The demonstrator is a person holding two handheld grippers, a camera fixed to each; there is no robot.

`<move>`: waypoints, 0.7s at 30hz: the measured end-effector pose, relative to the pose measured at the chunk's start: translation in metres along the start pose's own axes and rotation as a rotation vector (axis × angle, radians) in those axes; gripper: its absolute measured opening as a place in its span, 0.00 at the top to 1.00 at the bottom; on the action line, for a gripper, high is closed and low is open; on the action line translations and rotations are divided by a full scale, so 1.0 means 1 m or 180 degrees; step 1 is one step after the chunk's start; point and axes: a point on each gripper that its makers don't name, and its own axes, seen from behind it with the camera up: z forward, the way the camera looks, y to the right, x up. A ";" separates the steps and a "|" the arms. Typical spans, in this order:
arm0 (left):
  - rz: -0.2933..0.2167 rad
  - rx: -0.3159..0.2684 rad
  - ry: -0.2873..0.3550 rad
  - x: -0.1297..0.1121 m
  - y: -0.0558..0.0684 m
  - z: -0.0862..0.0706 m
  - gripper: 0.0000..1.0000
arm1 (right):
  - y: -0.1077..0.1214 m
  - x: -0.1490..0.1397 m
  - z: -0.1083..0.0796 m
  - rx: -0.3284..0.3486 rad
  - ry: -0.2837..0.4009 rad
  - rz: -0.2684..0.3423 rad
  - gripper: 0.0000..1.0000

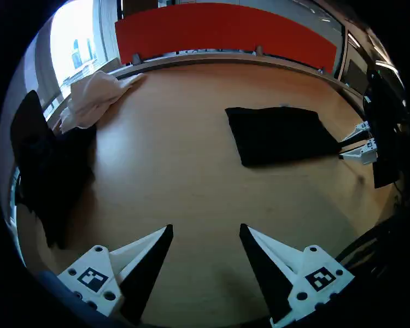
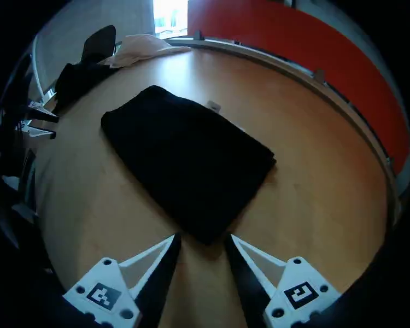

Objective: Fold towel

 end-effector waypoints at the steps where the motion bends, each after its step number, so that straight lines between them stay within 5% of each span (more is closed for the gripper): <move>1: 0.0000 -0.0001 0.0000 0.000 0.000 0.000 0.10 | 0.000 0.000 0.000 0.0006 -0.0001 0.0008 0.54; 12: -0.0005 -0.0003 -0.0005 -0.001 -0.001 0.000 0.10 | 0.002 0.000 -0.001 0.0000 -0.0020 0.0035 0.90; 21: -0.0012 -0.0004 0.0000 -0.001 -0.001 0.000 0.10 | 0.003 0.005 -0.002 -0.0020 0.0023 0.0058 0.97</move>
